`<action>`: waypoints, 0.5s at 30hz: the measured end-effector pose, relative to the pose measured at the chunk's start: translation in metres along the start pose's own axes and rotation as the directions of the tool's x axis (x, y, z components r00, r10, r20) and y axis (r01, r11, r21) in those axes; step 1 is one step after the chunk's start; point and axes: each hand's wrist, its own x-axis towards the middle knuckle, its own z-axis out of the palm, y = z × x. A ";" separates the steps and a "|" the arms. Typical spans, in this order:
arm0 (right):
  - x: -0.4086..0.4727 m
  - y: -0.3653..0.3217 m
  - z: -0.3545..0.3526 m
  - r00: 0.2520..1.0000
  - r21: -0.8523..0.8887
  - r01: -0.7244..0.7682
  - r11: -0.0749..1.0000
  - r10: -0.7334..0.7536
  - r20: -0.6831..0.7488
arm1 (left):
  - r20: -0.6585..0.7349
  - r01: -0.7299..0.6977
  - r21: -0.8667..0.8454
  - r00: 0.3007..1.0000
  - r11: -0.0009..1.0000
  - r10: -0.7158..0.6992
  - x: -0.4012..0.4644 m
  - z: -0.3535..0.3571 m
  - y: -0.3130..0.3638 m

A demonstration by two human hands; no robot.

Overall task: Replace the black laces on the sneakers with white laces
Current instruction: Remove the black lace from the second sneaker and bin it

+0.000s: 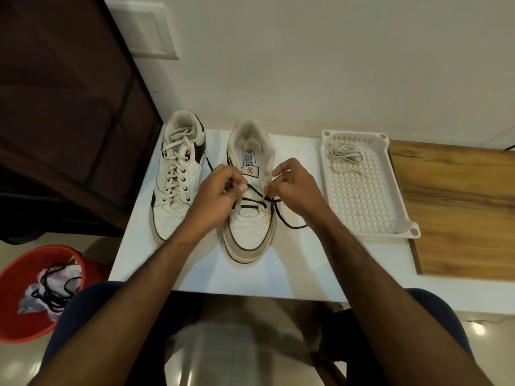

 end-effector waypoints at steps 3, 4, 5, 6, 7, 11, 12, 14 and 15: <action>0.002 0.000 -0.003 0.999 0.050 -0.033 0.998 0.033 0.000 | -0.015 0.216 -0.392 0.971 0.894 -0.240 0.001 -0.015 0.003; 0.002 0.000 -0.004 0.999 0.052 -0.041 0.998 0.041 0.002 | -0.048 0.209 -0.386 0.968 0.899 -0.245 0.000 -0.017 0.003; 0.002 0.000 -0.004 0.999 0.054 -0.047 0.997 0.047 0.010 | -0.094 0.150 -0.273 0.979 0.950 -0.182 -0.001 -0.018 0.002; 0.003 0.000 -0.004 0.999 0.056 -0.048 0.997 0.047 0.019 | -0.132 0.043 -0.058 0.990 0.997 -0.050 -0.002 -0.016 0.003; 0.003 0.000 -0.003 0.999 0.053 -0.042 0.998 0.041 0.027 | -0.136 -0.084 0.203 0.984 0.975 0.113 -0.003 -0.012 0.001; 0.002 0.000 0.002 1.000 0.026 -0.016 1.000 0.015 0.027 | 0.051 -0.333 0.634 0.919 0.698 0.391 -0.005 0.003 0.002; 0.002 0.000 0.001 1.000 0.020 -0.015 1.000 0.014 0.026 | 0.079 -0.351 0.658 0.912 0.666 0.402 -0.005 0.005 0.000; 0.002 0.000 0.000 1.000 0.015 -0.018 1.000 0.017 0.026 | 0.085 -0.361 0.657 0.908 0.662 0.410 -0.004 0.007 -0.004; 0.002 0.000 0.000 0.999 0.015 -0.018 1.000 0.018 0.027 | 0.068 -0.347 0.626 0.917 0.698 0.394 -0.004 0.008 -0.005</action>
